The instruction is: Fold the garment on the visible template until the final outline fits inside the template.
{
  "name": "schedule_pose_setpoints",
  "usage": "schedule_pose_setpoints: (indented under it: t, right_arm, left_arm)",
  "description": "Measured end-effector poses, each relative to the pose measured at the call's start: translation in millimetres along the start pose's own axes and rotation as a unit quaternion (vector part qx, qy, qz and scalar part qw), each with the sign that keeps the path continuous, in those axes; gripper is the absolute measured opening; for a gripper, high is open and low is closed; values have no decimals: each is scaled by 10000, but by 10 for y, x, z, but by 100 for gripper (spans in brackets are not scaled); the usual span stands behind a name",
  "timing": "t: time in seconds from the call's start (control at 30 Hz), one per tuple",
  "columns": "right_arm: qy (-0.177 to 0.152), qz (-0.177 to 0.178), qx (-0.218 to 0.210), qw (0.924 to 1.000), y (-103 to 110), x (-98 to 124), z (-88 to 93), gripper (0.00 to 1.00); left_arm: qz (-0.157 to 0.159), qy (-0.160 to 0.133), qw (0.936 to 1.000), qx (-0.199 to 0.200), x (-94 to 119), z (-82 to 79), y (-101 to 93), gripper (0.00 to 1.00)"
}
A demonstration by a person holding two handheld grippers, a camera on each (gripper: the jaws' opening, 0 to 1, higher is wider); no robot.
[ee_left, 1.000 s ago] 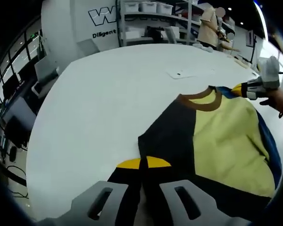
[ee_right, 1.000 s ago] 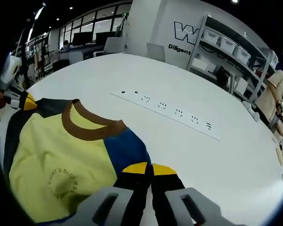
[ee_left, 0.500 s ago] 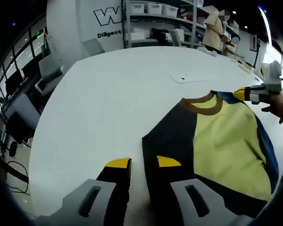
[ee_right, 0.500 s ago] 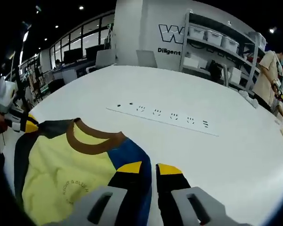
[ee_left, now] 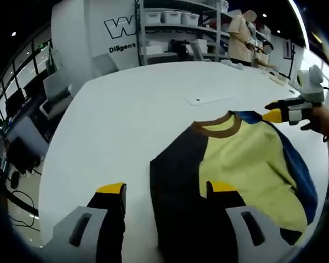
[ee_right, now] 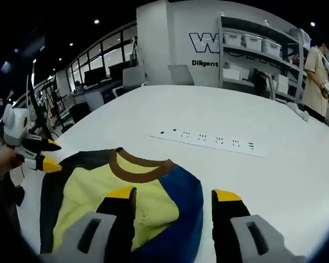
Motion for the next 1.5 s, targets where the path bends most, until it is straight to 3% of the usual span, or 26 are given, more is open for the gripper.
schedule_pose_setpoints:
  t: [0.1, 0.33, 0.63, 0.83, 1.43, 1.5]
  right_arm:
    - [27, -47, 71, 10000, 40, 98, 58, 59]
    - [49, -153, 147, 9998, 129, 359, 188, 64]
    - [148, -372, 69, 9992, 270, 540, 305, 71]
    - [301, -494, 123, 9983, 377, 684, 477, 76]
    - [440, -667, 187, 9966, 719, 972, 822, 71]
    - [485, -718, 224, 9960, 753, 998, 866, 69]
  left_arm:
    - [76, 38, 9999, 66, 42, 70, -95, 68]
    - [179, 81, 9998, -5, 161, 184, -237, 72]
    - [420, 181, 9987, -216, 290, 298, -475, 77]
    - [517, 60, 9985, -148, 367, 308, -568, 77]
    - [813, 30, 9965, -180, 543, 458, -940, 73]
    - [876, 37, 9960, -159, 564, 496, -993, 68]
Point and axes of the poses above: the point that each gripper's makers call its tool centre point, and the gripper's own axes: x roughly backward along the fingers, y roughly to its left, z roughly out of its underside, the point moved 2 cm from there along x, roughly backward along the fingers, and after that the axes turned 5 degrees about z, right-handed, at the moved point
